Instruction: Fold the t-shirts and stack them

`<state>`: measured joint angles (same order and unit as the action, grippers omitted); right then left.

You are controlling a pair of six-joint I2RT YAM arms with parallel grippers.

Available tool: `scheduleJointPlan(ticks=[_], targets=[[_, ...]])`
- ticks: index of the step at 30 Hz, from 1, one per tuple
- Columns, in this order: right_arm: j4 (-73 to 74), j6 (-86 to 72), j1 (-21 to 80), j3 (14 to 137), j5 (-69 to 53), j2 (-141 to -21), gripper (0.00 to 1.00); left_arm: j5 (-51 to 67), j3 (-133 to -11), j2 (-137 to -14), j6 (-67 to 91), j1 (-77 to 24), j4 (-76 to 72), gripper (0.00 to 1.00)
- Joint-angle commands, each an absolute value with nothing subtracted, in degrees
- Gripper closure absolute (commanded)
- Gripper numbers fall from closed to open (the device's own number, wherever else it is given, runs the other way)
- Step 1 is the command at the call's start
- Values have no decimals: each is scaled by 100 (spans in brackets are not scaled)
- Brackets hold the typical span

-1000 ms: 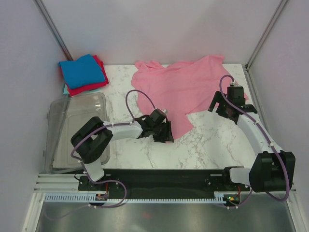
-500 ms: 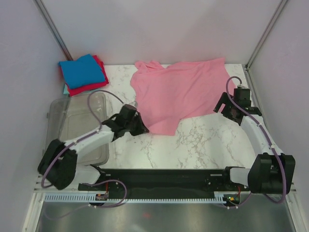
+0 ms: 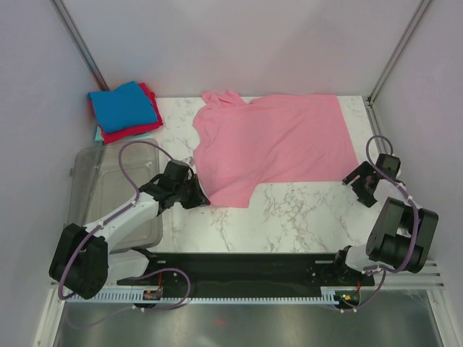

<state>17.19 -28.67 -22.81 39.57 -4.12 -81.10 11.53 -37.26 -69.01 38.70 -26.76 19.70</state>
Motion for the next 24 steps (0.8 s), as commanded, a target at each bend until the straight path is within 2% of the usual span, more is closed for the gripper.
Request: scheduleJointPlan(ticks=[1, 8, 14, 17, 18, 21, 24], targets=[[959, -3067, -2847, 3946, -938, -8322, 19, 1511, -3604, -6882, 3612, -2654, 1741, 98], [484, -3278, -2918, 4314, -712, -8911, 21, 1591, -3410, -6750, 3401, -2654, 1582, 98], [194, -3384, -2918, 4360, -844, -9439, 28, 1766, -3384, -6689, 3357, -2646, 1485, 98], [123, -3366, -2918, 4307, -844, -9457, 43, 1854, -3419, -6601, 3357, -2637, 1477, 98], [106, -3358, -2918, 4298, -905, -9448, 53, 1837, -3428, -6566, 3357, -2637, 1494, 98], [53, -3392, -2918, 4219, -1045, -9475, 67, 1793, -3437, -6548, 3357, -2637, 1485, 98], [44, -3402, -2918, 4122, -1169, -9475, 77, 1802, -3419, -6557, 3375, -2637, 1477, 98]])
